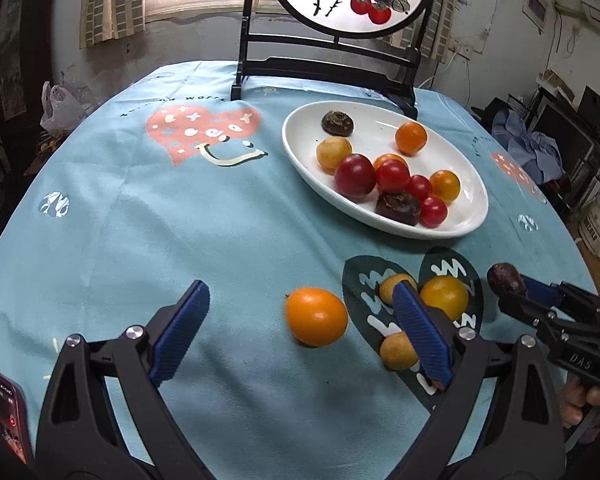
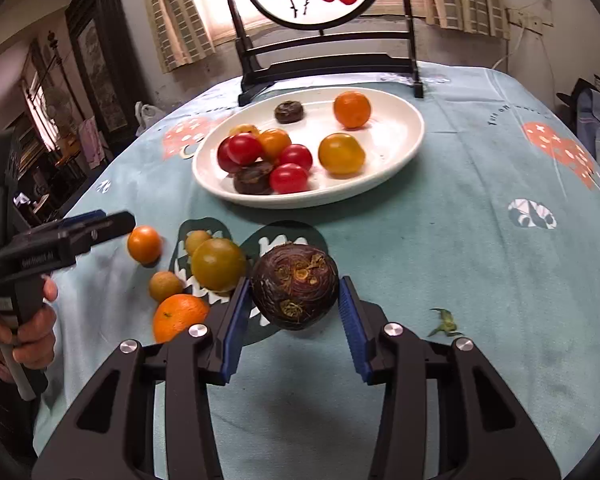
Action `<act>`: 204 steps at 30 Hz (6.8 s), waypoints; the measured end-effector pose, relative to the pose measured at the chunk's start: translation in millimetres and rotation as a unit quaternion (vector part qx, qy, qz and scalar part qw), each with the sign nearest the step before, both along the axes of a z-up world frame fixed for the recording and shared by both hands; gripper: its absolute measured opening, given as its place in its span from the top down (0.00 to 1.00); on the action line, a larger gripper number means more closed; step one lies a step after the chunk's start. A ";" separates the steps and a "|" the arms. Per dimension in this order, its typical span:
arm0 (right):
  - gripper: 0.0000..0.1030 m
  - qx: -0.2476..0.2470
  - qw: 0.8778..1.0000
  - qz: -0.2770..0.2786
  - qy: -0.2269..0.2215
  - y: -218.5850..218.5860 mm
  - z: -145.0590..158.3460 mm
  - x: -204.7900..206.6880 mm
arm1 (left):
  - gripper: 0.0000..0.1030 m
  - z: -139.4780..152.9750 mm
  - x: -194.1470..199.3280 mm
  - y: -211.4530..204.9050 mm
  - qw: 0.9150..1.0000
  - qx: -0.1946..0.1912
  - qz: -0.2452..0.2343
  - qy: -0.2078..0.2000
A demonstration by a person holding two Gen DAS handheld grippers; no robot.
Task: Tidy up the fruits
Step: 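Grasp the dark round fruit with the right tool while the left tool grasps an orange tomato, then carry both fruits onto the white plate and open both tools, then grasp the mandarin with the right tool while the left tool grasps a small yellow fruit, then carry both fruits onto the white plate and open both tools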
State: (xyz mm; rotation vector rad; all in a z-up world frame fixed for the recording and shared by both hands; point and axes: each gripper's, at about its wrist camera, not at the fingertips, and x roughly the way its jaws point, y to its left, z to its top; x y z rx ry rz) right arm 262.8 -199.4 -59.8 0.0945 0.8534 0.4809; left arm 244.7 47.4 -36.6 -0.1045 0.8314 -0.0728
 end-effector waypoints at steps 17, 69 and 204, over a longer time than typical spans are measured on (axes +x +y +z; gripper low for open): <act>0.57 -0.014 1.000 0.012 0.001 8.5 -2.5 -4.2 | 0.57 -29.7 11.2 -13.6 0.998 0.022 -0.028 0.059; 0.55 0.064 0.995 -0.032 -0.076 10.5 51.4 75.6 | 0.14 55.1 91.1 -37.1 0.998 0.004 0.001 -0.055; 0.44 0.095 0.991 -0.011 -0.090 13.3 63.2 77.9 | 0.05 67.6 102.0 -48.8 0.997 0.043 -0.007 -0.071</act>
